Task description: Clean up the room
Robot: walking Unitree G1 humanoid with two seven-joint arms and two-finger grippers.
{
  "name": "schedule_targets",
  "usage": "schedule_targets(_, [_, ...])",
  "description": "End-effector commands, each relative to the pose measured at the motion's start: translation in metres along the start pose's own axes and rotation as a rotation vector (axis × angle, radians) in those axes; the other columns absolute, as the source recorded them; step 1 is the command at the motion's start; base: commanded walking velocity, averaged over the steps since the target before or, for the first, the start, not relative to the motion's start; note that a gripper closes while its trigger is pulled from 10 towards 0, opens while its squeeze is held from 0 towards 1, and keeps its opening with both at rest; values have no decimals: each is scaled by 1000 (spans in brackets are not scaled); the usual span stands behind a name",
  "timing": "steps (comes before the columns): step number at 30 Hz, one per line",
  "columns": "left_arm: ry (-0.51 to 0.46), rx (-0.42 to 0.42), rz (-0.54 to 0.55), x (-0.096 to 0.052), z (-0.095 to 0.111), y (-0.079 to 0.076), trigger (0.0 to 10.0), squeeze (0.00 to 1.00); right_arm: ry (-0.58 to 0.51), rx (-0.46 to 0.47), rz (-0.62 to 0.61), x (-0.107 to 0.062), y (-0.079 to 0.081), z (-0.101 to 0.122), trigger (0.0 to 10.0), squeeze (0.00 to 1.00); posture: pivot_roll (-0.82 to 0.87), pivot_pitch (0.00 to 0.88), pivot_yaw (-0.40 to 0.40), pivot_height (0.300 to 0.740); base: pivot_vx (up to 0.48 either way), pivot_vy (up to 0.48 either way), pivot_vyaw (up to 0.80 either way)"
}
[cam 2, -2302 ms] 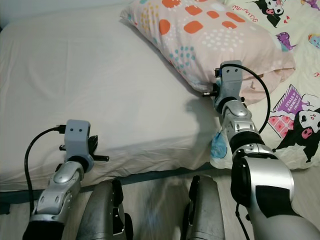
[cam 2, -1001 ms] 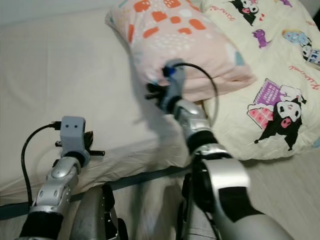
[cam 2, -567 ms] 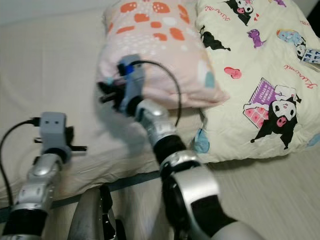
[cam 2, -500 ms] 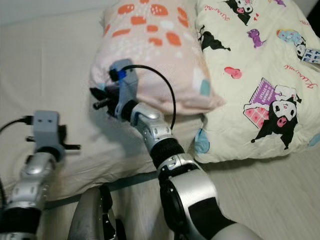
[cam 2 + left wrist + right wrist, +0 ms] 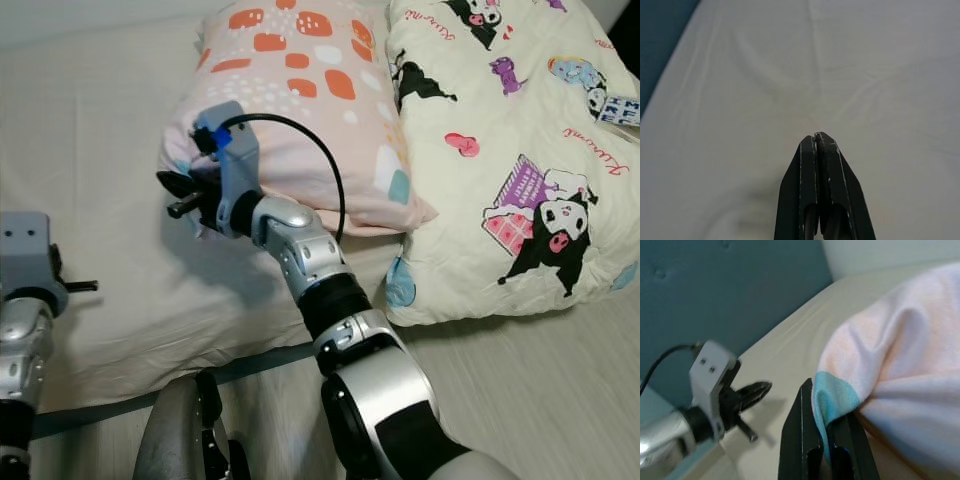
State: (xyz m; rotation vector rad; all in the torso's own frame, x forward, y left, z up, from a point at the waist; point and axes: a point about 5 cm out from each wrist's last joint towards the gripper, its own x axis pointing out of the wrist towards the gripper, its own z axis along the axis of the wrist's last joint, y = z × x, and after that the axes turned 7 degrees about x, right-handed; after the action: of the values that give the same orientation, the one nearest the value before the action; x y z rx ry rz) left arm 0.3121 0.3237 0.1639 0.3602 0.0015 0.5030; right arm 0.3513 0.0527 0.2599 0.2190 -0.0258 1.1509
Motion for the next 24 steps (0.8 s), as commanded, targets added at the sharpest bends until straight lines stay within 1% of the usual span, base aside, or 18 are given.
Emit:
schedule_targets(1, [27, 36, 52, 2, -8, 13, 10000, 0, 21, 195, 274, 35, 87, -47, 0, 0, 79, 289, -46, 558, 0, 0, 0])
schedule_targets(3, [27, 36, 52, 2, -8, 13, 10000, 0, 21, 195, 274, 35, 87, -47, 0, 0, 79, 289, -46, 558, 0, 0, 0])
schedule_targets(7, [29, 45, 87, 5, -8, 18, 10000, 0, 57, 189, 281, 31, 91, -54, 0, 0, 76, 291, -46, 558, 0, 0, 0])
schedule_targets(8, [24, 40, 102, 6, -8, 20, 10000, 0, 87, 168, 285, 28, 91, -60, 0, 0, 75, 291, -46, 558, 0, 0, 0])
schedule_targets(10, [24, 40, 102, 6, -8, 20, 10000, 0, 87, 168, 285, 28, 91, -60, 0, 0, 75, 291, -46, 558, 0, 0, 0])
schedule_targets(11, [19, 27, 95, 7, -7, 20, 10000, 0, 116, 141, 277, 24, 90, -67, 0, 0, 76, 293, -48, 558, 0, 0, 0])
schedule_targets(12, [19, 27, 95, 7, -7, 20, 10000, 0, 116, 141, 277, 24, 90, -67, 0, 0, 76, 293, -48, 558, 0, 0, 0])
schedule_targets(13, [11, 10, 64, 6, -6, 15, 10000, 0, 145, 122, 250, 20, 85, -73, 6588, 675, 75, 295, -48, 558, 0, 0, 0])
schedule_targets(14, [6, -4, 34, 4, -7, 9, 10000, 0, 161, 122, 222, 17, 79, -77, 10000, 1000, 74, 296, -48, 558, 0, 0, 0])
schedule_targets(15, [4, -12, 10, 3, -8, 4, 10000, 0, 168, 123, 198, 15, 75, -79, 10000, 1000, 73, 296, -48, 558, 0, 0, 0])
schedule_targets(16, [4, -12, 10, 3, -8, 4, 10000, 0, 168, 123, 198, 15, 75, -79, 10000, 1000, 73, 296, -48, 558, 0, 0, 0])
schedule_targets(17, [3, -16, -3, 2, -9, 0, 10000, 0, 171, 124, 174, 14, 72, -79, 10000, 1000, 73, 296, -48, 558, 0, 0, 0])
schedule_targets(19, [0, -22, -24, 1, -10, -6, 10000, 0, 165, 103, 126, 12, 67, -74, 10000, 1000, 69, 293, -46, 558, 0, 0, 0])
schedule_targets(23, [-1, -23, -28, 1, -10, -7, 10000, 0, 162, 95, 109, 11, 65, -72, 10000, 1000, 69, 293, -46, 558, 0, 0, 0])
schedule_targets(24, [-14, -34, -44, 3, -8, -11, 10000, 0, 94, 95, 137, 9, 62, -50, 10000, 0, 64, 294, -46, 558, 0, 0, 0])
